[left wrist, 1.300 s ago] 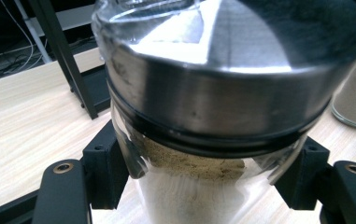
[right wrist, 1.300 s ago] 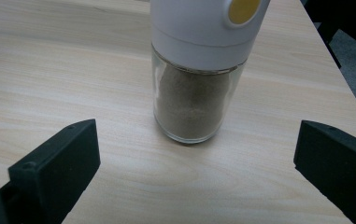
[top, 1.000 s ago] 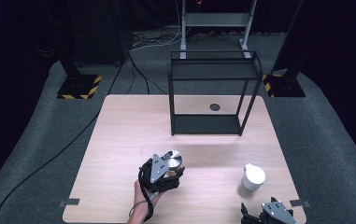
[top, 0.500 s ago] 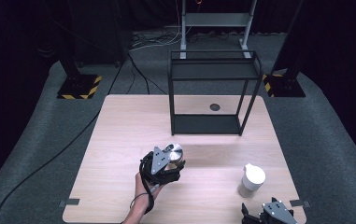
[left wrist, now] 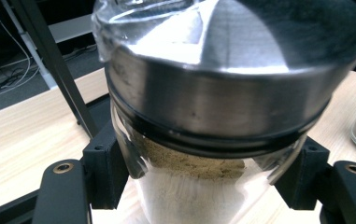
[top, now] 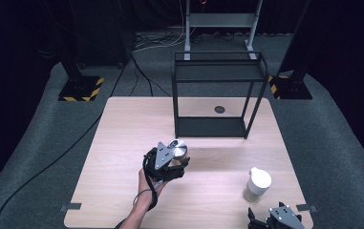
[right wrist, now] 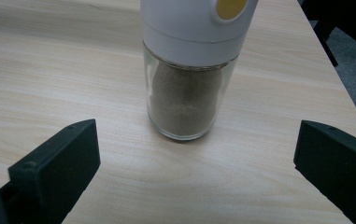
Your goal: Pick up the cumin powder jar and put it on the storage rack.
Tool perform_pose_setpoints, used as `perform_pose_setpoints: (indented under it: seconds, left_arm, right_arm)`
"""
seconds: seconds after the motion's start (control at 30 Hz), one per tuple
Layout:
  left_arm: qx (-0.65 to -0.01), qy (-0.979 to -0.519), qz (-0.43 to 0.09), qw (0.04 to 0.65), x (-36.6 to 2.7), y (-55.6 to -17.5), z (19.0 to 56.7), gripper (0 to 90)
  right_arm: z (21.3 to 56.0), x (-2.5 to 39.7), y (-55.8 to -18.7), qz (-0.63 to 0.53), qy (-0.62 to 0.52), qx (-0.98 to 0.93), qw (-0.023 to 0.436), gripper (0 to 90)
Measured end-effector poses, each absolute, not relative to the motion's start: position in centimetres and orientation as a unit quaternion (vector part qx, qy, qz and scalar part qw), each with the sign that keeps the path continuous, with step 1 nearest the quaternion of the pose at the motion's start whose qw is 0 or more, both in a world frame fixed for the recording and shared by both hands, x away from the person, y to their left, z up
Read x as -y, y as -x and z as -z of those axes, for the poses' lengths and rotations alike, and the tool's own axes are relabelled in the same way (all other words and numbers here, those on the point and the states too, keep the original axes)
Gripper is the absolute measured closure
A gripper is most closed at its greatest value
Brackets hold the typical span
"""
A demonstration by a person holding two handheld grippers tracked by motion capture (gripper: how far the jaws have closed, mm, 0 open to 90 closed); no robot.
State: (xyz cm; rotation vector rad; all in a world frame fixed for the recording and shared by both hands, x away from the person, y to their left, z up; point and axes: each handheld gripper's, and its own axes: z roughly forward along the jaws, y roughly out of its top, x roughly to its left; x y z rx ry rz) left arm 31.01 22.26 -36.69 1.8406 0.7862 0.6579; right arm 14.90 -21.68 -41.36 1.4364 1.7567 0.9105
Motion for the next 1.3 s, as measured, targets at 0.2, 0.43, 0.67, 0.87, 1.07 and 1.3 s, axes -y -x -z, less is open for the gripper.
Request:
perform_pose_setpoints:
  seconds: [0.2, 0.43, 0.67, 0.87, 1.07, 1.3]
  left_arm:
    - [-0.317, -0.760, -0.272, 0.498, -22.1, -31.9, 35.9, 30.3]
    - [-0.312, -0.765, -0.265, 0.498, -21.7, -33.1, 35.3, 30.3]
    - [-0.310, -0.768, -0.268, 0.492, -21.4, -34.0, 34.8, 30.3]
    - [-0.310, -0.767, -0.270, 0.492, -21.3, -34.7, 34.2, 30.3]
    - [-0.308, -0.766, -0.273, 0.494, -21.2, -35.1, 33.6, 30.3]
    - [-0.310, -0.765, -0.263, 0.499, -21.3, -36.1, 33.1, 30.3]
  right_arm:
    - [41.4, 21.7, -14.9, -0.349, -0.551, -0.676, 0.341, 0.0]
    - [41.3, 21.8, -14.8, -0.350, -0.554, -0.673, 0.343, 0.0]
    - [41.3, 21.8, -14.9, -0.350, -0.553, -0.675, 0.341, 0.0]
    - [41.3, 21.8, -14.8, -0.351, -0.553, -0.674, 0.342, 0.0]
    - [41.4, 21.8, -14.8, -0.353, -0.551, -0.675, 0.341, 0.0]
    - [41.3, 21.9, -14.7, -0.354, -0.552, -0.673, 0.342, 0.0]
